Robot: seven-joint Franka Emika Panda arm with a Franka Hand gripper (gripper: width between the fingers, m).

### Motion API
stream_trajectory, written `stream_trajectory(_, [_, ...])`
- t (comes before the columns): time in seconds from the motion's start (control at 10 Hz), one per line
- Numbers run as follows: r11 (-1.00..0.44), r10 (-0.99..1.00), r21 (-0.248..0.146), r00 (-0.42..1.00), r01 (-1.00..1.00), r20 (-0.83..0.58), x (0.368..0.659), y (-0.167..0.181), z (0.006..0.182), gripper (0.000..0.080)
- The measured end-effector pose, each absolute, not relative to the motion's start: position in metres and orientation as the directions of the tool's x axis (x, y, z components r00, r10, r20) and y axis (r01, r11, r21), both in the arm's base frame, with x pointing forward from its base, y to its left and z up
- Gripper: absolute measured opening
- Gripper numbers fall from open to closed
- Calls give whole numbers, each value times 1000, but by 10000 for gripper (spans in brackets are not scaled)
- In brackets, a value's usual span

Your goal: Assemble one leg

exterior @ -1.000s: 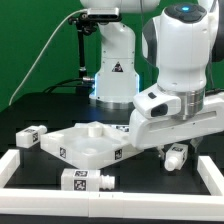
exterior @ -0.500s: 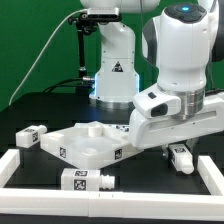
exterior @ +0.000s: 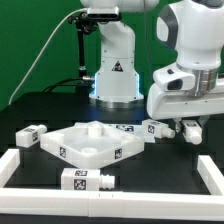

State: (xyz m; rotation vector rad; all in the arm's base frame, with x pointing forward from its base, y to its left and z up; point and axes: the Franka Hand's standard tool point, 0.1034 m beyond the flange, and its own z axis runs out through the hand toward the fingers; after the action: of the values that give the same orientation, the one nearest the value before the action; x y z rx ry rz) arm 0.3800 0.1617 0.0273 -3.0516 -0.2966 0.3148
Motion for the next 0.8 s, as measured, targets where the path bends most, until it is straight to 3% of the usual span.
stream_trajectory(0.8, [-982, 179, -90, 964, 164, -197, 398, 170, 7, 293])
